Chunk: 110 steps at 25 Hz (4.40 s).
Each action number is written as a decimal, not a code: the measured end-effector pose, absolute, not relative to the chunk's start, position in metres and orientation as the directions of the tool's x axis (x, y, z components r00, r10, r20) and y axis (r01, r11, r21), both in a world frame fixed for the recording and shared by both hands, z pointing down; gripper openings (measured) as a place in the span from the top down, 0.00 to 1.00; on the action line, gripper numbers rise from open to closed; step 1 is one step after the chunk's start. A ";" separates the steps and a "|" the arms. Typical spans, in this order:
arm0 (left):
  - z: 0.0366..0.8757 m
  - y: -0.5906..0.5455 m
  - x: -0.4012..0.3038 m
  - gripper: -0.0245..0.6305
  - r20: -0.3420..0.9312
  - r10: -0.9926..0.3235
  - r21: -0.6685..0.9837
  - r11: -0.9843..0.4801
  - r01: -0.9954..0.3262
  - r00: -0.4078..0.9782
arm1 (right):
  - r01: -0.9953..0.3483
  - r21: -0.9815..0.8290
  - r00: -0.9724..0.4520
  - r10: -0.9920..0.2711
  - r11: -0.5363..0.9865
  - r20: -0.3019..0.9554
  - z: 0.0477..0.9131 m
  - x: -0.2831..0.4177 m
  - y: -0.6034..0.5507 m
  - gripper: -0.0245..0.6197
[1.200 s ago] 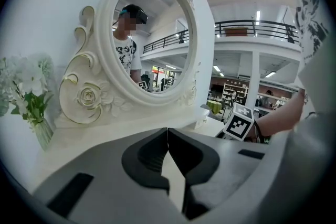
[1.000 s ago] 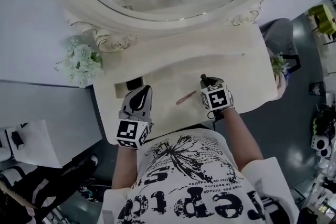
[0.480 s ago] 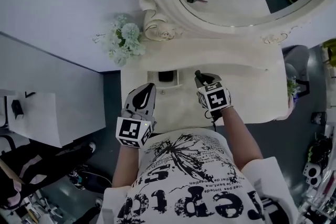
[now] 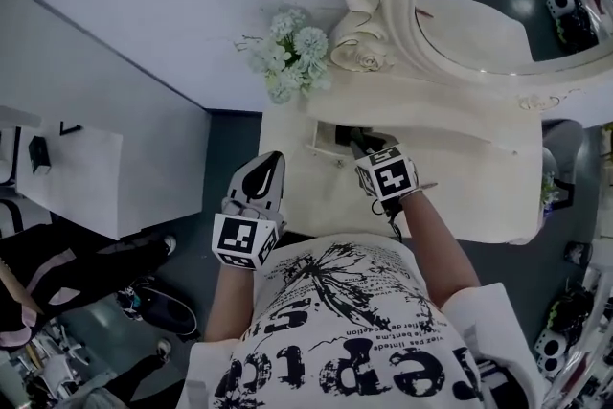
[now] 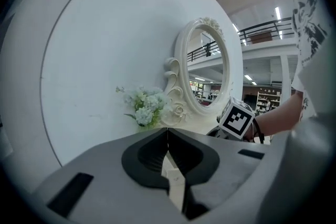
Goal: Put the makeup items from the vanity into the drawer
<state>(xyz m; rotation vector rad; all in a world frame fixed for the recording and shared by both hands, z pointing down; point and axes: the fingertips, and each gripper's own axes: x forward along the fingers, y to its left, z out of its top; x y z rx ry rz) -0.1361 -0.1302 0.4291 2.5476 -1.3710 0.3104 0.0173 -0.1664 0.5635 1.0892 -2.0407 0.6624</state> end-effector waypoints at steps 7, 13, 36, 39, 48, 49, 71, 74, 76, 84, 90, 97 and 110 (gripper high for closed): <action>0.436 -0.126 -0.169 0.93 0.310 -0.807 0.111 -0.495 -0.862 0.503 | -0.822 -0.115 -0.402 -0.425 0.558 0.811 0.576 -0.017 -0.167 0.67; 0.438 -0.128 -0.182 0.93 0.309 -0.810 0.112 -0.490 -0.864 0.499 | -0.844 -0.124 -0.394 -0.447 0.522 0.803 0.575 -0.018 -0.166 0.57; 0.449 -0.140 -0.030 0.93 0.304 -0.518 0.143 -0.805 -0.575 0.800 | -0.995 -0.090 -0.048 -0.567 -0.047 0.822 0.586 0.175 -0.080 0.57; 0.456 -0.135 -0.008 0.93 0.321 -0.466 0.151 -0.834 -0.530 0.825 | -0.989 -0.082 -0.003 -0.537 -0.123 0.843 0.602 0.197 -0.060 0.57; 0.476 -0.131 0.021 0.93 0.383 -0.371 0.161 -0.875 -0.456 0.846 | -0.929 -0.130 0.055 -0.475 -0.348 0.878 0.639 0.221 -0.034 0.57; 0.477 -0.131 0.020 0.93 0.390 -0.364 0.162 -0.877 -0.452 0.846 | -0.918 -0.141 0.055 -0.472 -0.370 0.880 0.642 0.220 -0.034 0.57; 0.464 -0.130 -0.014 0.93 0.366 -0.444 0.135 -0.844 -0.518 0.818 | -0.957 -0.086 0.065 -0.493 -0.277 0.868 0.607 0.197 -0.065 0.87; 0.456 -0.132 -0.030 0.93 0.348 -0.493 0.128 -0.817 -0.562 0.797 | -0.976 -0.101 0.020 -0.537 -0.194 0.843 0.590 0.179 -0.088 0.87; 0.452 -0.133 -0.042 0.93 0.337 -0.535 0.123 -0.791 -0.599 0.775 | -0.986 -0.112 -0.021 -0.563 -0.126 0.826 0.580 0.163 -0.104 0.87; 0.432 -0.131 -0.100 0.93 0.294 -0.699 0.107 -0.653 -0.749 0.652 | -0.969 -0.146 -0.238 -0.591 0.199 0.771 0.553 0.077 -0.155 0.87; 0.427 -0.127 -0.139 0.93 0.278 -0.790 0.107 -0.540 -0.835 0.547 | -0.901 -0.121 -0.345 -0.519 0.418 0.782 0.556 0.016 -0.173 0.87; 0.431 -0.117 -0.170 0.93 0.285 -0.852 0.123 -0.422 -0.898 0.439 | -0.810 -0.071 -0.386 -0.437 0.582 0.812 0.570 -0.020 -0.175 0.87; 0.433 -0.109 -0.174 0.93 0.290 -0.865 0.122 -0.392 -0.912 0.410 | -0.800 -0.119 -0.452 -0.459 0.588 0.764 0.557 -0.024 -0.175 0.69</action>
